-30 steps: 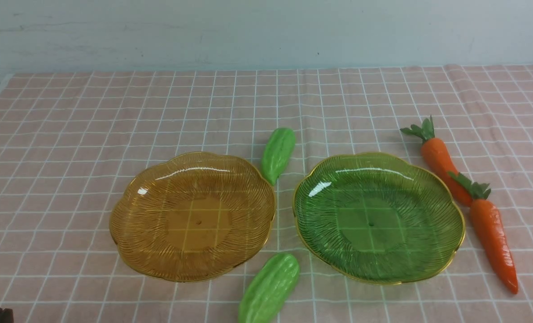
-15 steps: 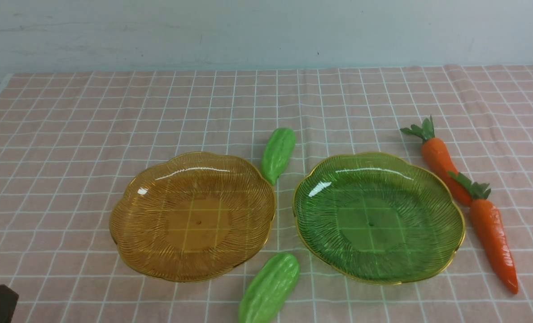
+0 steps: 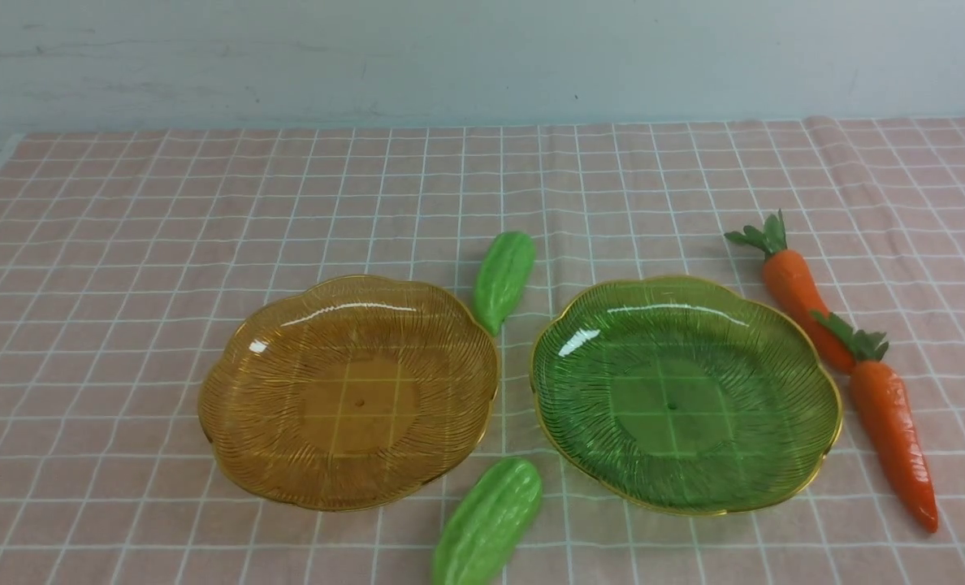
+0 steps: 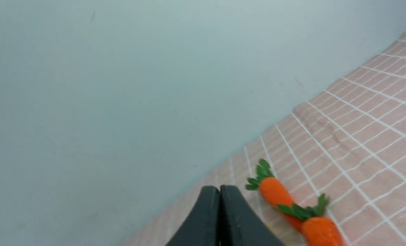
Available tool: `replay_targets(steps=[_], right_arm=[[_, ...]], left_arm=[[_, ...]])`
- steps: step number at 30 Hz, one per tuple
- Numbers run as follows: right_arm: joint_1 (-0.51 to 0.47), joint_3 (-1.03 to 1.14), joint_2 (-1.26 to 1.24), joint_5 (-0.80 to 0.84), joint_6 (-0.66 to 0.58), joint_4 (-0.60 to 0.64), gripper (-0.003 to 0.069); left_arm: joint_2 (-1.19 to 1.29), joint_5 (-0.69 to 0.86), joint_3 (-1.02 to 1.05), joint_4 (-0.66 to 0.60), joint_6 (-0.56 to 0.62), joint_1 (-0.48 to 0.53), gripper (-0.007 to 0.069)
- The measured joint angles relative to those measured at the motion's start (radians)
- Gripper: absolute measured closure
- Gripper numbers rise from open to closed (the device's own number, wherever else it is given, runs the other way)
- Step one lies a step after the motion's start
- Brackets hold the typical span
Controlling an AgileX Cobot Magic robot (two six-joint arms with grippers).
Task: Put different types of vegetables on the plate.
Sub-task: 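Put the green cucumber next to the left plate into that plate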
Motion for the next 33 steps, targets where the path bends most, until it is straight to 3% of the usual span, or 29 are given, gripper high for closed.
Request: replay_targets(steps=[5, 8, 16, 19, 23, 27, 33], right_arm=[[0.000, 0.000, 0.000, -0.061, -0.012, 0.161, 0.0676], [0.000, 0.000, 0.000, -0.084, -0.016, 0.184, 0.0676], [0.001, -0.205, 0.051, 0.129, -0.100, 0.088, 0.0676], [0.001, -0.363, 0.158, 0.279, -0.153, 0.026, 0.0676], [0.001, -0.569, 0.366, 0.543, -0.241, -0.091, 0.0676], [0.001, -0.744, 0.576, 0.807, -0.310, -0.194, 0.0676], [0.001, -0.786, 0.692, 0.908, -0.351, -0.228, 0.0676]], left_arm=[[0.398, 0.600, -0.249, 0.056, 0.111, 0.000, 0.0628], [0.629, 0.702, -0.260, 0.062, 0.219, 0.000, 0.0628], [0.915, 0.682, -0.261, 0.063, 0.274, -0.047, 0.0628], [0.975, 0.632, -0.261, 0.068, 0.261, -0.153, 0.0628], [1.029, 0.534, -0.278, 0.101, 0.170, -0.387, 0.0628], [1.084, 0.476, -0.326, 0.146, 0.121, -0.532, 0.0628], [1.213, 0.417, -0.436, 0.181, 0.103, -0.657, 0.0614]])
